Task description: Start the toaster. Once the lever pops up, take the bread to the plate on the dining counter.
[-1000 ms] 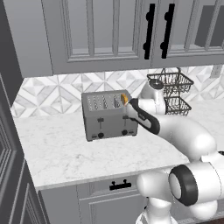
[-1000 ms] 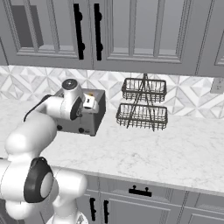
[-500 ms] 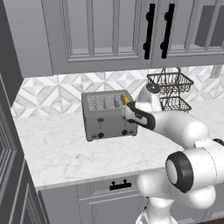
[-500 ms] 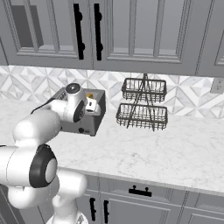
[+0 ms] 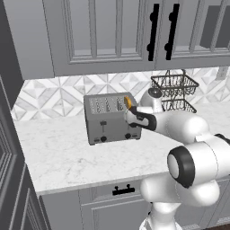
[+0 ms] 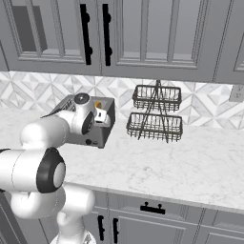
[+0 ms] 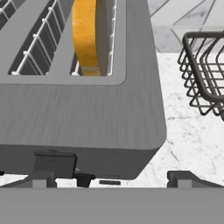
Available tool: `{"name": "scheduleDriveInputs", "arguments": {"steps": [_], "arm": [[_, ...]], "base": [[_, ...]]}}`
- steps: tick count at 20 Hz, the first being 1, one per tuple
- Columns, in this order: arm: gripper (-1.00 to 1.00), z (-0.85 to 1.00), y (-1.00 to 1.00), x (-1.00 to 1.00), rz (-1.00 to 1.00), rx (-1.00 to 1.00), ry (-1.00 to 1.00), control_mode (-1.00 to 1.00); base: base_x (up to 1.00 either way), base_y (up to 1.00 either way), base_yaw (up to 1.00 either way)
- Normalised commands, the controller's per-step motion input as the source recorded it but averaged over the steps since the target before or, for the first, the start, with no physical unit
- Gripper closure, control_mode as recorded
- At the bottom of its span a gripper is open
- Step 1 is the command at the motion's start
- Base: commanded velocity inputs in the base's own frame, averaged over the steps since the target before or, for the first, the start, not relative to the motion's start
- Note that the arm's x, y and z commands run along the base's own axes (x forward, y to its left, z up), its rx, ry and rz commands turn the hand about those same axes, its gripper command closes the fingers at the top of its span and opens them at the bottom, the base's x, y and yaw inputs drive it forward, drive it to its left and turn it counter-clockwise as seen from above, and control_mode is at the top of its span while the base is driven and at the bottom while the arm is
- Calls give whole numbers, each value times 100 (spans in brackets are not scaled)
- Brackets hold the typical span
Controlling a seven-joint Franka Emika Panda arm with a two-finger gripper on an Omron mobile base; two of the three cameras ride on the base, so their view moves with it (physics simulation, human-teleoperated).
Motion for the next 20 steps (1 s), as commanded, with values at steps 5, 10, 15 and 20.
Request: {"name": "scheduleDriveInputs", "arguments": {"steps": [5, 10, 15, 20], "arm": [[-100, -12, 0, 0, 0, 0, 0, -100], [-100, -8, 0, 0, 0, 0, 0, -100], [-100, -6, 0, 0, 0, 0, 0, -100], [-100, -8, 0, 0, 0, 0, 0, -100]], "base": [[0, 0, 0], [0, 0, 0], [0, 0, 0], [0, 0, 0]]}}
